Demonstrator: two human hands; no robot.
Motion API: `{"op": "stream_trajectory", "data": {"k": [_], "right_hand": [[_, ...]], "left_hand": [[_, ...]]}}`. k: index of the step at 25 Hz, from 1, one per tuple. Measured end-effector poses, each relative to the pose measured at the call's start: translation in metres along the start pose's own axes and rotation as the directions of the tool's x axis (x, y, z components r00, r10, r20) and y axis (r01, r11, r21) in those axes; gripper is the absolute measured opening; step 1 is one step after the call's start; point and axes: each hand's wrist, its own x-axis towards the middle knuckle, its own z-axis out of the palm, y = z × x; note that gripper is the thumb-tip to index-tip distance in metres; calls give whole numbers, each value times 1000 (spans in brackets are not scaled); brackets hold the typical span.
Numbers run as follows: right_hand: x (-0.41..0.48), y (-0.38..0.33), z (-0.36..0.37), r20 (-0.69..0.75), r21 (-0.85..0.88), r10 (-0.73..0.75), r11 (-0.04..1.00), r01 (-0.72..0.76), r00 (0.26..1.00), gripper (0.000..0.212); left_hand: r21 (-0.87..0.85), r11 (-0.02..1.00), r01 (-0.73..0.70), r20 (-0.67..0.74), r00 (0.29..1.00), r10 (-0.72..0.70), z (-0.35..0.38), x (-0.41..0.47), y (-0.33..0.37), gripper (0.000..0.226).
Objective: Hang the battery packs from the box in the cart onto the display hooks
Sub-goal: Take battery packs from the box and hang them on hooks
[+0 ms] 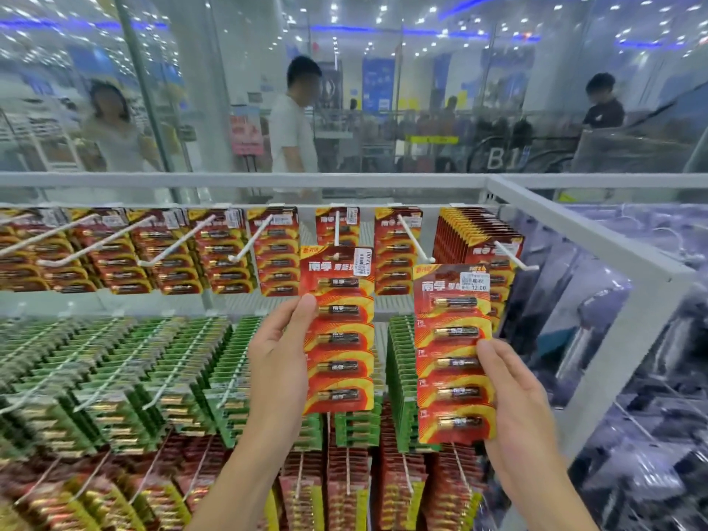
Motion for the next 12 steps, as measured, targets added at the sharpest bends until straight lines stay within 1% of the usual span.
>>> {"op": "stream_trajectory", "data": {"k": [6,9,12], "right_hand": [[4,-3,-2,18,-50,-24,998,25,1000,17],[4,-5,2,57,-120,-55,991,62,997,23],[5,-3,7,47,-164,-76,983,83,996,21]], "left_hand": [[4,1000,13,-29,999,-13,4,14,-9,28],[32,999,9,-36,999,-7,9,29,-15,24],[93,996,-12,-39,999,16,10,49,-22,26]]}}
